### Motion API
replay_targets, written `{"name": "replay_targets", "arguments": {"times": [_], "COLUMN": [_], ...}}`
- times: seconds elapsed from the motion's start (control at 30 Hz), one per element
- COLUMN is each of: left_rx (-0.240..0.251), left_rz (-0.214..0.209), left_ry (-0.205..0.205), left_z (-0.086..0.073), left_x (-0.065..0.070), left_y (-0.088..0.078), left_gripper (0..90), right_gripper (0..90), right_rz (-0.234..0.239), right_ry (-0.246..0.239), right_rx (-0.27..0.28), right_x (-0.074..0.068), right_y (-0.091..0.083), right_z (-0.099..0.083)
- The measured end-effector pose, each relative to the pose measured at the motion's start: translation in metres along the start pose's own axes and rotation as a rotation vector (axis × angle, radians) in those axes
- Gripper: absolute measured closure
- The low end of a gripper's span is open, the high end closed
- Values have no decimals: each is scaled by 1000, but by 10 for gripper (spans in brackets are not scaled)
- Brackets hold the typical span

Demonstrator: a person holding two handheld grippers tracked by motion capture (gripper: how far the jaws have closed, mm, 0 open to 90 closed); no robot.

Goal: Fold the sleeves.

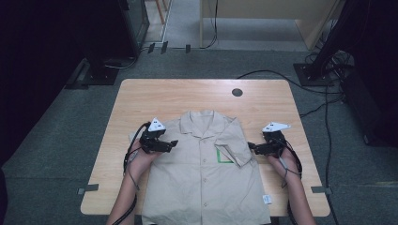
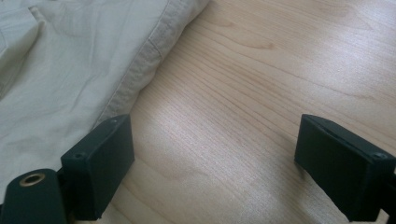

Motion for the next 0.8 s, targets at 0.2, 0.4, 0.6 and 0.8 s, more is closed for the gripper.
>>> {"name": "replay_targets", "arguments": {"times": [0.2, 0.4, 0.6, 0.8], "left_rx": [10, 19, 22, 23], "left_rz": [7, 17, 20, 29], "left_ry": [-3, -3, -9, 1], "left_z": [0, -1, -2, -4], "left_x": [-4, -8, -11, -14], "left_y": [-3, -7, -9, -12], "left_gripper": [238, 238, 238, 238], "right_gripper": [108, 12, 12, 11], "right_rz": [-4, 4, 0, 0], "right_ry": [3, -3, 3, 3], "right_rx": [-1, -26, -28, -28], "right_x": [0, -2, -1, -1], "right_y": [0, 2, 1, 1], "right_z": [0, -2, -3, -3]}}
Point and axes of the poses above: each handheld gripper's, and its own axes: y roughly forward along the jaws, z roughly out of its top, x roughly to its right, the point moved 8 cm from there along y, roughly forward along the jaws, and after that the axes turned 5 degrees about -x, right-handed, at the moved point
